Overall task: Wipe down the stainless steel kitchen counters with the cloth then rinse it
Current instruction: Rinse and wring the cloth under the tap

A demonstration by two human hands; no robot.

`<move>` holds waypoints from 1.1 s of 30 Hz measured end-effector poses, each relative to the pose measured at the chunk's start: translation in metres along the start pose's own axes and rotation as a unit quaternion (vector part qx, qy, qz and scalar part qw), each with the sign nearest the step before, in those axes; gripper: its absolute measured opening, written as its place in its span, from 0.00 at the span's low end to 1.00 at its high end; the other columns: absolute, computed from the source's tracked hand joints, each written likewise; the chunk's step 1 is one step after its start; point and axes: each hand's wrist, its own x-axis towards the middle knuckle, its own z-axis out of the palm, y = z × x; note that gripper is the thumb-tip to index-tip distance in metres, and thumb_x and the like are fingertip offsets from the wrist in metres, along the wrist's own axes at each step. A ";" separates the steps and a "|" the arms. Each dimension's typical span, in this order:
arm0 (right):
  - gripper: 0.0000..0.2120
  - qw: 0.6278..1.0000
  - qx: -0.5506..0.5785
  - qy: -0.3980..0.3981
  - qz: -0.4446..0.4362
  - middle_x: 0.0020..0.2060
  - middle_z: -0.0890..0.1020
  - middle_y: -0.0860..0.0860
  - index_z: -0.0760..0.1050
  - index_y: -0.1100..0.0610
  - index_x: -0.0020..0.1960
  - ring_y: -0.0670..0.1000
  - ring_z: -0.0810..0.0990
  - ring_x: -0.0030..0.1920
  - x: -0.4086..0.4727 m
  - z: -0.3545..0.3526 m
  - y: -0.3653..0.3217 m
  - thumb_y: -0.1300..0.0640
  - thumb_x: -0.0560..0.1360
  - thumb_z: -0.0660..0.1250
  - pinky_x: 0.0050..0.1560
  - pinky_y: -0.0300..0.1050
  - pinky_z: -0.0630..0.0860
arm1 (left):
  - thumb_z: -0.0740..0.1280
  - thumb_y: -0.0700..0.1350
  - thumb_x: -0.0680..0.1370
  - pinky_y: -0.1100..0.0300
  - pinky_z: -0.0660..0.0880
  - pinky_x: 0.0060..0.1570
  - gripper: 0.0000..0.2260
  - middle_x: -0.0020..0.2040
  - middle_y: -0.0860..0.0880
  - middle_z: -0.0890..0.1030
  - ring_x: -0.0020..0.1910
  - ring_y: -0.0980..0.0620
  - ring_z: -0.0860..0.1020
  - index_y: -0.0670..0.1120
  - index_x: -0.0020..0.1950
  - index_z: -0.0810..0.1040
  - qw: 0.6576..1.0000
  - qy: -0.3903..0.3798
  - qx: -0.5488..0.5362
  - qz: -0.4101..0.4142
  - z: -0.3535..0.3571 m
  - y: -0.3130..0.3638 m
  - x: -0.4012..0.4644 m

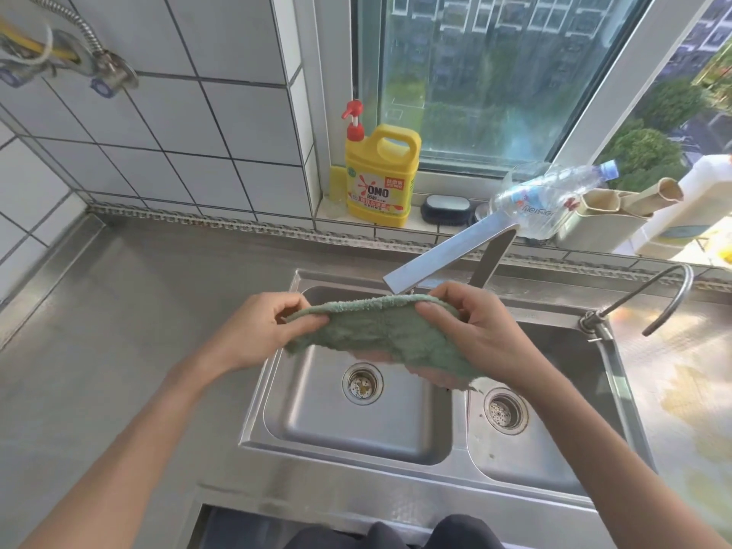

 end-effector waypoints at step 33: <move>0.10 0.959 0.225 0.088 0.150 0.40 0.86 0.55 0.85 0.61 0.51 0.51 0.83 0.36 0.009 -0.091 0.029 0.54 0.75 0.74 0.33 0.39 0.78 | 0.81 0.42 0.68 0.57 0.83 0.48 0.20 0.53 0.46 0.89 0.52 0.49 0.87 0.48 0.59 0.83 0.974 -0.197 -0.108 -0.006 -0.018 0.128 0.201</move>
